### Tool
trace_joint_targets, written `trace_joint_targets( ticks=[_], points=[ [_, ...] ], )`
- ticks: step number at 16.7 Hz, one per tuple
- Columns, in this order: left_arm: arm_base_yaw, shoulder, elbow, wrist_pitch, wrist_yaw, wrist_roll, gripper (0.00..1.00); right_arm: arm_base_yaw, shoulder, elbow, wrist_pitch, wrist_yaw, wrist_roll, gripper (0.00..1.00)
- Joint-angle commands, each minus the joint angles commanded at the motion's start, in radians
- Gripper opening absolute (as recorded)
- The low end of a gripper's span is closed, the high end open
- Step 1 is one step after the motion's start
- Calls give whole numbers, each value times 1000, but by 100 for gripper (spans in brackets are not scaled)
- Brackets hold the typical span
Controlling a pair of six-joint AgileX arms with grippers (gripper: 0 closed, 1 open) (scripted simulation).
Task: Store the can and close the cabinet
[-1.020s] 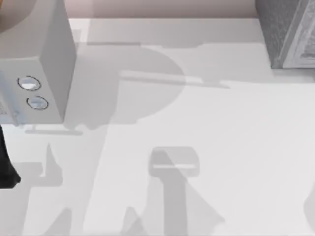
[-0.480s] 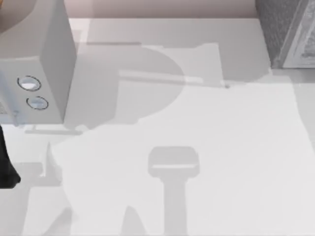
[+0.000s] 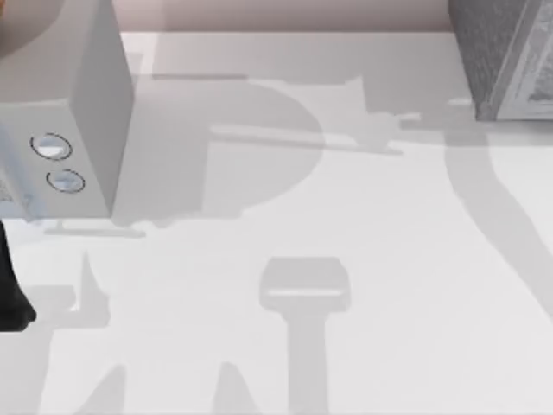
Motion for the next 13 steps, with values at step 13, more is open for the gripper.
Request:
trace_joint_targets(
  ticks=[13],
  points=[
    [0, 0, 0, 0, 0, 0, 100, -99, 122, 107, 35, -57, -10, 100]
  ],
)
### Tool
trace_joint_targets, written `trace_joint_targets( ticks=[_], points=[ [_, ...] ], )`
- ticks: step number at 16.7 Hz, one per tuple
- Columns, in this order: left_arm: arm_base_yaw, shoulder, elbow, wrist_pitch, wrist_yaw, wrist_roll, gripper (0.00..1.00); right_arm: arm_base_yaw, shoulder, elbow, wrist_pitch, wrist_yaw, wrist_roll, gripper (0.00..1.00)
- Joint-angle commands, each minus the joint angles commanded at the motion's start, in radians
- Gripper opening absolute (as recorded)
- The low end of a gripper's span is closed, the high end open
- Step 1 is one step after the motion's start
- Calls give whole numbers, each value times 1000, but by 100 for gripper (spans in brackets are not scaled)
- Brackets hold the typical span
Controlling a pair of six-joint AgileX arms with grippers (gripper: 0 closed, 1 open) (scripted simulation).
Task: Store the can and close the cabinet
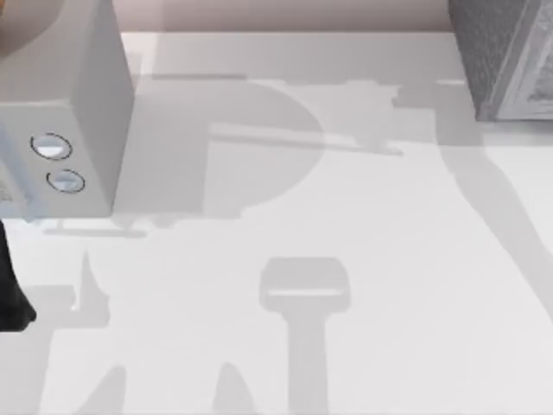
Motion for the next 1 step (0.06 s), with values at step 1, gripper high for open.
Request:
trace_joint_targets(
  ticks=[1],
  points=[
    [0, 0, 0, 0, 0, 0, 100, -6, 7, 6, 3, -6, 0, 100]
  ],
)
